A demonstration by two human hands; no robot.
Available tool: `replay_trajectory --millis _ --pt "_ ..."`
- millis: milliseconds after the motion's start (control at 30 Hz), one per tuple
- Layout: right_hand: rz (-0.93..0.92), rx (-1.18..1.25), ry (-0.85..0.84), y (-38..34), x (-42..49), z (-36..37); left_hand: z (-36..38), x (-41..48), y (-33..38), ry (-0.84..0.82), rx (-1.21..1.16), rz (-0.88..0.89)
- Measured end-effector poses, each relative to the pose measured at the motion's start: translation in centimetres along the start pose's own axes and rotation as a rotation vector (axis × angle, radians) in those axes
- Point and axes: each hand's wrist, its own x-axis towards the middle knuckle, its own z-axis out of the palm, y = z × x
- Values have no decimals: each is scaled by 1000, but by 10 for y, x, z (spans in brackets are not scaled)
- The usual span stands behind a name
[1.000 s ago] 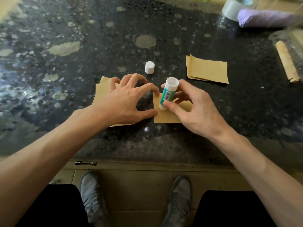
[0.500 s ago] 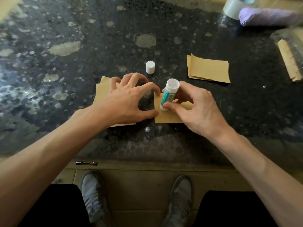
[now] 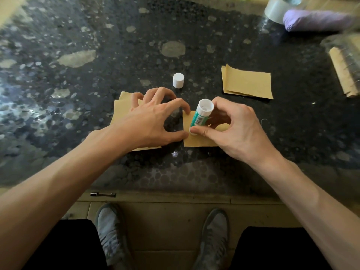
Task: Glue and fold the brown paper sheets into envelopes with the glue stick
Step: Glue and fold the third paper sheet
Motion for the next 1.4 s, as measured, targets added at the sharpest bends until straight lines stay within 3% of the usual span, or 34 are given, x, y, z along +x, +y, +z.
replay_trajectory --millis 1400 --pt "-15 53 -129 -3 -16 -1 2 0 0 32 17 4"
